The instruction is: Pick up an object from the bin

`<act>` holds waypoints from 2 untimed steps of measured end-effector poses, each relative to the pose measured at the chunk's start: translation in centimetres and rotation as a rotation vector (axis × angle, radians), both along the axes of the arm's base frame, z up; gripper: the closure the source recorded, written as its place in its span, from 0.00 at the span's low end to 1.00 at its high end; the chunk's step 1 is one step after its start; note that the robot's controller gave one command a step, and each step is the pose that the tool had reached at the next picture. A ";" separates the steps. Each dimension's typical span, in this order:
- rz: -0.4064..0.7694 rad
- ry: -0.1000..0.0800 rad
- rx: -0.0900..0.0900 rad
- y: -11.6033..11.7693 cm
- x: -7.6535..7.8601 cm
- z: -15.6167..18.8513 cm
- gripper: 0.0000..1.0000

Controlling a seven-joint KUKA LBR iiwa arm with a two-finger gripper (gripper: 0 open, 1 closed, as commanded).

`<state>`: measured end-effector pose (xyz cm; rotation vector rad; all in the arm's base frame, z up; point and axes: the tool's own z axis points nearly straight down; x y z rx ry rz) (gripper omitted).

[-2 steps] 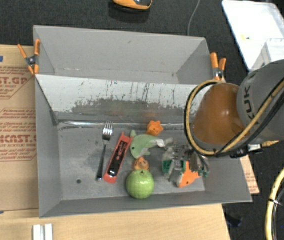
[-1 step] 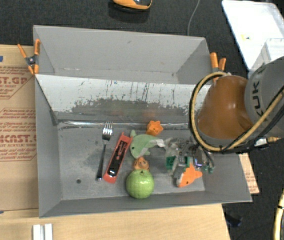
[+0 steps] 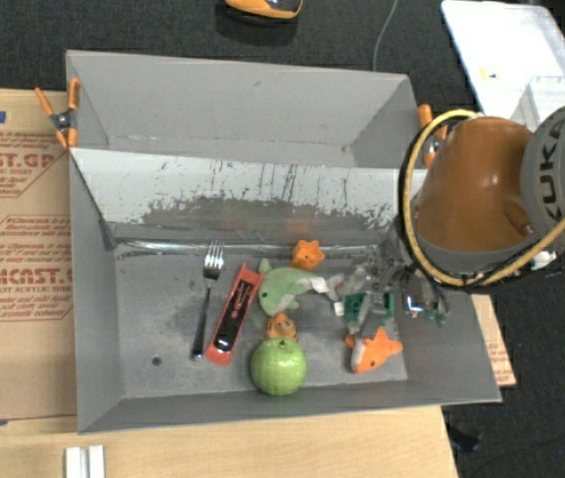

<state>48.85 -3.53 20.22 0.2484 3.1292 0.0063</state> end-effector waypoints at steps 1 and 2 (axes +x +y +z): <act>0.001 -0.003 0.000 0.0 0.1 1.9 1.00; 0.002 -0.003 0.000 0.1 0.1 2.3 1.00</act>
Offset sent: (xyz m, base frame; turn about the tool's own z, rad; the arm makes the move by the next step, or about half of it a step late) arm 0.0007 0.0002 0.0258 -0.0012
